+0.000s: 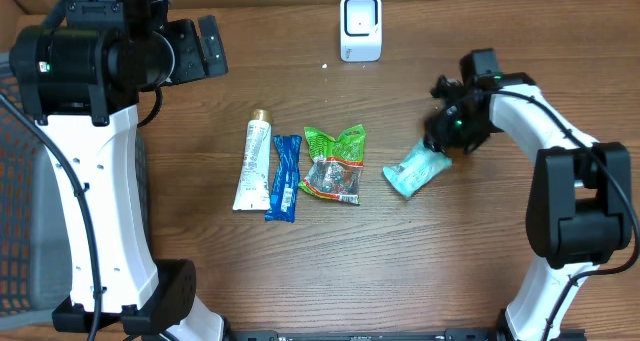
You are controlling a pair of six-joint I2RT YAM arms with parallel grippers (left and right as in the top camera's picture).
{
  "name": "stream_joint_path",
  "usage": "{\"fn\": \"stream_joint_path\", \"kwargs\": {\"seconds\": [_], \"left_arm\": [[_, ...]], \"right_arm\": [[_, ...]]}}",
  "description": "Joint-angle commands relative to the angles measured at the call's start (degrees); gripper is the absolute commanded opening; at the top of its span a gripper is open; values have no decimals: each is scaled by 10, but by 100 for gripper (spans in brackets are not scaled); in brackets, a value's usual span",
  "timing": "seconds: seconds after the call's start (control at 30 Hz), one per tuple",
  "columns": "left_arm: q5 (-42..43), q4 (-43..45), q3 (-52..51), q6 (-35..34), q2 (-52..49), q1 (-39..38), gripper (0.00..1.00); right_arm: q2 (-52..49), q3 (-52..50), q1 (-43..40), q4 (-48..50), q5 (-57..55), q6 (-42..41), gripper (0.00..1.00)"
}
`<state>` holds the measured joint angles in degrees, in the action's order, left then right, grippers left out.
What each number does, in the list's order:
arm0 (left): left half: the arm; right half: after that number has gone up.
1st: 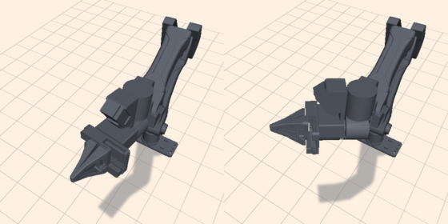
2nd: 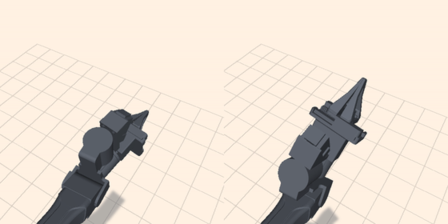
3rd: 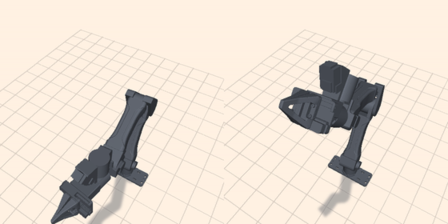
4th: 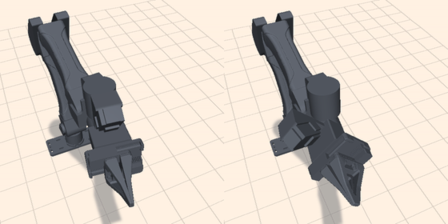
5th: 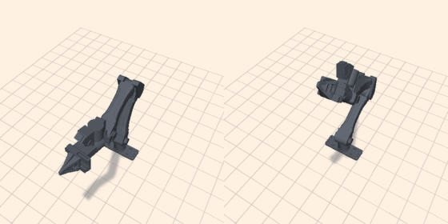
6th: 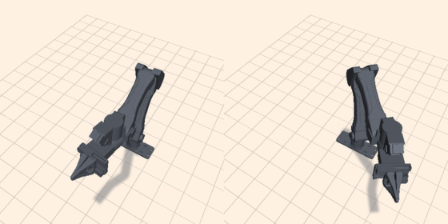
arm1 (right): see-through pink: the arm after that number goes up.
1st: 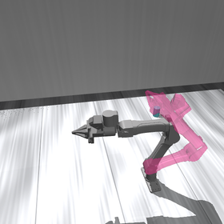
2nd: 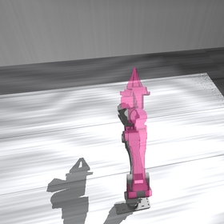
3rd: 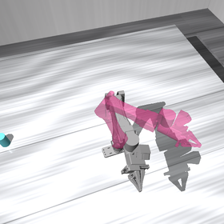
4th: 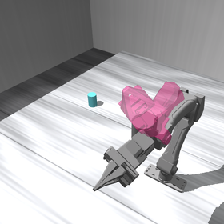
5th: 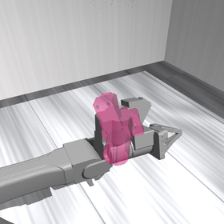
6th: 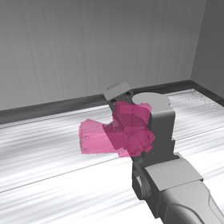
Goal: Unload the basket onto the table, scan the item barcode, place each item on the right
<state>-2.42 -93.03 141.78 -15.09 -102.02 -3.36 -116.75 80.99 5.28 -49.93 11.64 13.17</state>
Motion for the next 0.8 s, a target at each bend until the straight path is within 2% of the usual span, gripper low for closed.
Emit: {"fn": "stream_joint_path", "kwargs": {"seconds": [0.0, 0.07, 0.13, 0.27, 0.4, 0.57, 0.77], "left_arm": [[-6, 2, -2, -8, 1, 0, 100], [-6, 2, -2, -8, 1, 0, 100], [-6, 2, -2, -8, 1, 0, 100], [-6, 2, -2, -8, 1, 0, 100], [-6, 2, -2, -8, 1, 0, 100], [-6, 2, -2, -8, 1, 0, 100], [-6, 2, -2, -8, 1, 0, 100]], "right_arm": [[4, 37, -12, -50, 22, -42, 66], [4, 59, -12, -76, 22, -42, 68], [4, 81, -11, -97, 23, -42, 77], [3, 90, -13, -123, 43, -42, 88], [-1, 86, -27, -162, 104, -32, 89], [-1, 61, -51, -174, 198, 71, 91], [-1, 7, -61, -132, 207, 125, 91]]}}
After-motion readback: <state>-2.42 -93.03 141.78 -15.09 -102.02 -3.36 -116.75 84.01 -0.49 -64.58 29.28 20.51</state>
